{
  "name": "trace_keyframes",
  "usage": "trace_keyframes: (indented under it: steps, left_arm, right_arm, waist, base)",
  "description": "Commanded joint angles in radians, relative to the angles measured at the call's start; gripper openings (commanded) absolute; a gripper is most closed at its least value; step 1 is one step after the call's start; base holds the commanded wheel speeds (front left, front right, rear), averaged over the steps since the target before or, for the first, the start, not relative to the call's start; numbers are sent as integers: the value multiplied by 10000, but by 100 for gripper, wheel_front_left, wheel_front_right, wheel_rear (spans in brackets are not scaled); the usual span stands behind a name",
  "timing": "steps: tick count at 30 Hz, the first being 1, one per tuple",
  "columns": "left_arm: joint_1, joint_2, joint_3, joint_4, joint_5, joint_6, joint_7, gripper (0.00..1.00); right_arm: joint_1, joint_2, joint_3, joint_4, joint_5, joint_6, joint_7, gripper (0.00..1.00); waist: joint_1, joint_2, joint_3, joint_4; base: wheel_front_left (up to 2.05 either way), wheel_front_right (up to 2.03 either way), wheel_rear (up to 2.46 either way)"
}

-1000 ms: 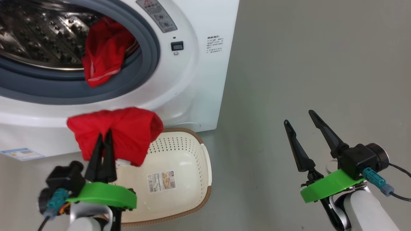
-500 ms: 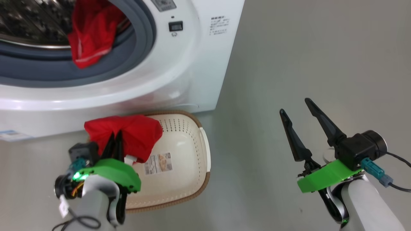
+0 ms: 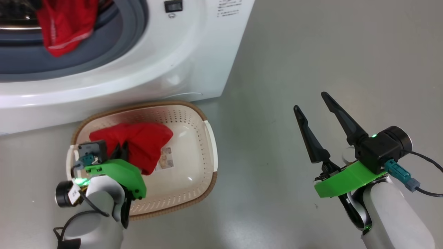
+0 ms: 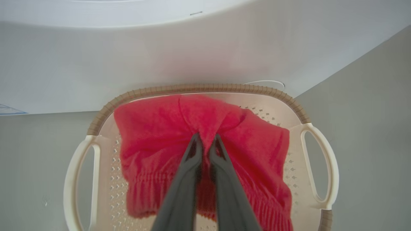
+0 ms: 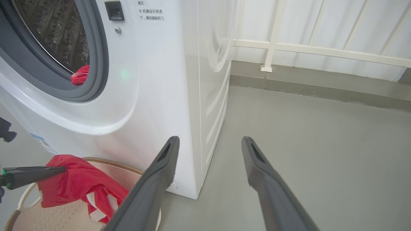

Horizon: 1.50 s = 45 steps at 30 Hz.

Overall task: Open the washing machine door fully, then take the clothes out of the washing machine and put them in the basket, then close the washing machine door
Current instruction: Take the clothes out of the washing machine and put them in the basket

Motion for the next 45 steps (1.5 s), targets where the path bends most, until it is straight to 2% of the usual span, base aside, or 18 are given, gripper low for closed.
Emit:
trace_keyframes:
  steps: [1, 3, 6, 7, 16, 25, 38, 45]
  left_arm:
    - [-102, 189, 173, -11, -17, -65, -146, 0]
    - [-249, 181, 152, 393, -89, -96, -151, 0]
    - [-427, 172, 83, 776, -162, -153, -154, 71]
    - [-480, 170, 53, 834, -164, -149, -166, 100]
    - [-639, 216, -39, 549, -159, -117, -284, 100]
    - [720, 458, 492, -2143, 227, 231, -293, 100]
    - [2779, 493, 1345, -5497, 848, 71, -294, 100]
    - [4005, 601, 1732, -7235, 1404, 177, -294, 100]
  right_arm:
    - [-23, -50, 186, -207, 66, 46, -65, 100]
    - [-59, -54, 194, -203, 81, 46, -65, 100]
    - [-135, -50, 195, -203, 90, 46, -65, 100]
    - [-156, -45, 190, -201, 88, 46, -65, 100]
    - [-125, 22, 55, -98, 68, 46, -65, 100]
    - [142, -24, -117, -22, 11, 46, -65, 100]
    - [587, -21, -456, -35, -163, 46, -65, 100]
    - [982, 42, -659, -44, -272, 46, -65, 100]
  waist:
    - [-1, -1, 101, -105]
    - [-1, -1, 170, -152]
    - [-1, -1, 264, -213]
    - [-1, -1, 284, -222]
    - [-1, -1, -63, -114]
    - [-1, -1, -1031, 210]
    - [-1, -1, -2293, 411]
    - [-1, -1, -3035, 360]
  base:
    - [0, 0, 0]
    - [0, 0, 0]
    - [0, 0, 0]
    - [0, 0, 0]
    - [0, 0, 0]
    - [0, 0, 0]
    - [0, 0, 0]
    - [0, 0, 0]
